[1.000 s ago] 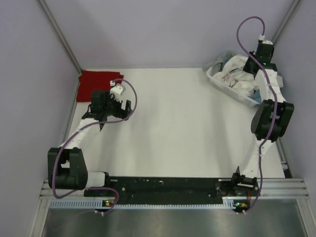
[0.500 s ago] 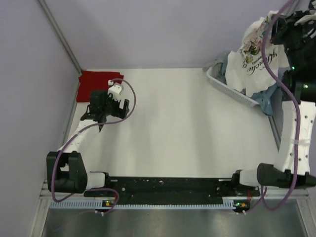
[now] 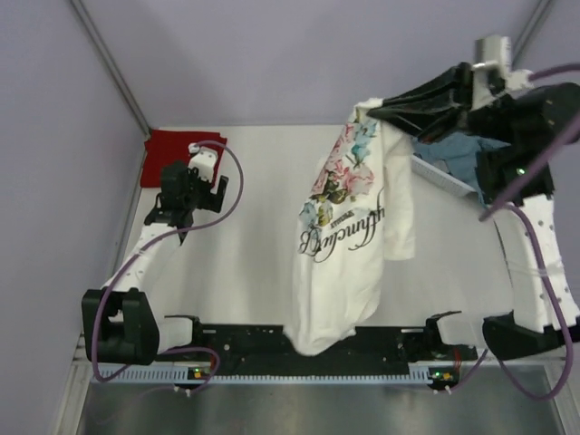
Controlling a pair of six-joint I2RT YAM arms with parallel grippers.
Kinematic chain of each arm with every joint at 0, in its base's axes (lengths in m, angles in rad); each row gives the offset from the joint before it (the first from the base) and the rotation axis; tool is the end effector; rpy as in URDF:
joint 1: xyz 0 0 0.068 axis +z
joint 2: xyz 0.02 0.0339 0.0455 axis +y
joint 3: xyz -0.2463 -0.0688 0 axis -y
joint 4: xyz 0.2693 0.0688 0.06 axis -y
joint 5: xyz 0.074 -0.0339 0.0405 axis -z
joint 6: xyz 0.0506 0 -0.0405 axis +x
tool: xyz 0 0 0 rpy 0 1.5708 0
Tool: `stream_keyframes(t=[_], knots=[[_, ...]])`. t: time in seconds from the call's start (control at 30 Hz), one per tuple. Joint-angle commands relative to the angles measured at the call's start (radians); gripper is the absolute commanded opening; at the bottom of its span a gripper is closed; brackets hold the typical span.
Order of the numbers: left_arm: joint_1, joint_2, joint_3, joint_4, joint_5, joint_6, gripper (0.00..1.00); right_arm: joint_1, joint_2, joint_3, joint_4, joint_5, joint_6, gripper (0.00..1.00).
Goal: Fold and stack the t-shirts
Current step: Move the tshirt to the center of the board, then flatten out the tshirt
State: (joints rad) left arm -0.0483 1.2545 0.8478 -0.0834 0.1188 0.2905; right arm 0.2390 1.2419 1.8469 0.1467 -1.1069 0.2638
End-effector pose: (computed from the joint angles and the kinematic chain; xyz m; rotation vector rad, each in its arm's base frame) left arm 0.3234 -0.0216 0.2377 0.4189 2.0142 0.0276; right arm 0.1821 0.0909 0.6151 -1.0630 0.7667 0.8827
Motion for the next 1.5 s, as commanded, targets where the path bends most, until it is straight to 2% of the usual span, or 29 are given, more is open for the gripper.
stream_keyframes(t=[0.0, 0.07, 0.13, 0.2, 0.27, 0.33, 0.37, 0.4, 0.43, 0.47, 0.5, 0.57, 0.63, 0.7, 0.8, 0.9, 0.97, 1.03, 1.2, 1.33, 1.47], knots=[[0.007, -0.038, 0.023, 0.074, -0.22, 0.05, 0.99, 0.039, 0.167, -0.087, 0.138, -0.296, 0.091, 0.0], [0.014, -0.032, 0.03, 0.108, -0.272, 0.07, 0.99, 0.039, 0.244, -0.123, 0.182, -0.375, 0.105, 0.0], [0.018, -0.032, 0.034, 0.102, -0.289, 0.088, 0.99, 0.028, 0.313, -0.133, 0.055, -0.399, -0.031, 0.0], [0.018, -0.04, 0.025, 0.106, -0.297, 0.11, 0.99, -0.006, 0.405, -0.144, -0.073, -0.343, -0.145, 0.0], [0.018, -0.046, 0.011, 0.119, -0.314, 0.127, 0.99, -0.055, 0.503, -0.144, -0.084, -0.228, -0.132, 0.0], [0.018, -0.053, 0.001, 0.122, -0.32, 0.144, 0.99, -0.087, 0.611, -0.082, -0.209, -0.012, -0.126, 0.2], [0.016, -0.059, -0.009, 0.125, -0.318, 0.154, 0.99, -0.092, 0.669, -0.014, -0.333, 0.098, -0.17, 0.39], [0.018, -0.066, -0.015, 0.126, -0.315, 0.159, 0.99, -0.089, 0.715, 0.064, -0.449, 0.301, -0.211, 0.52], [0.018, -0.072, -0.022, 0.126, -0.311, 0.164, 0.99, -0.077, 0.764, 0.134, -0.576, 0.399, -0.251, 0.63], [0.016, -0.078, -0.029, 0.126, -0.306, 0.165, 0.99, -0.064, 0.798, 0.211, -0.669, 0.565, -0.288, 0.69], [0.016, -0.086, -0.036, 0.126, -0.3, 0.168, 0.99, -0.037, 0.826, 0.256, -0.744, 0.751, -0.304, 0.71], [0.018, -0.092, -0.049, 0.131, -0.292, 0.17, 0.99, 0.002, 0.821, 0.259, -0.792, 0.907, -0.334, 0.79], [0.018, -0.09, -0.052, 0.134, -0.297, 0.164, 0.99, 0.048, 0.768, 0.191, -0.789, 1.002, -0.36, 0.84], [0.019, -0.079, -0.053, 0.143, -0.321, 0.154, 0.99, 0.109, 0.7, 0.106, -0.785, 1.093, -0.382, 0.85], [0.025, -0.046, -0.053, 0.174, -0.389, 0.15, 0.99, 0.235, 0.598, -0.093, -0.727, 1.116, -0.461, 0.85], [0.042, -0.004, -0.027, 0.142, -0.409, 0.121, 0.99, 0.388, 0.507, -0.265, -0.691, 0.988, -0.604, 0.85], [0.082, 0.016, -0.007, 0.107, -0.398, 0.099, 0.99, 0.482, 0.504, -0.331, -0.684, 0.899, -0.667, 0.85], [0.102, 0.028, -0.001, 0.094, -0.4, 0.093, 0.99, 0.563, 0.539, -0.353, -0.684, 0.895, -0.683, 0.84], [0.157, 0.014, -0.015, 0.091, -0.397, 0.111, 0.99, 0.629, 0.672, -0.35, -0.707, 0.943, -0.652, 0.79], [0.174, -0.01, -0.035, 0.091, -0.392, 0.133, 0.99, 0.634, 0.754, -0.353, -0.72, 1.059, -0.621, 0.77], [0.176, -0.032, -0.047, 0.088, -0.378, 0.142, 0.99, 0.635, 0.801, -0.383, -0.756, 1.079, -0.594, 0.66]])
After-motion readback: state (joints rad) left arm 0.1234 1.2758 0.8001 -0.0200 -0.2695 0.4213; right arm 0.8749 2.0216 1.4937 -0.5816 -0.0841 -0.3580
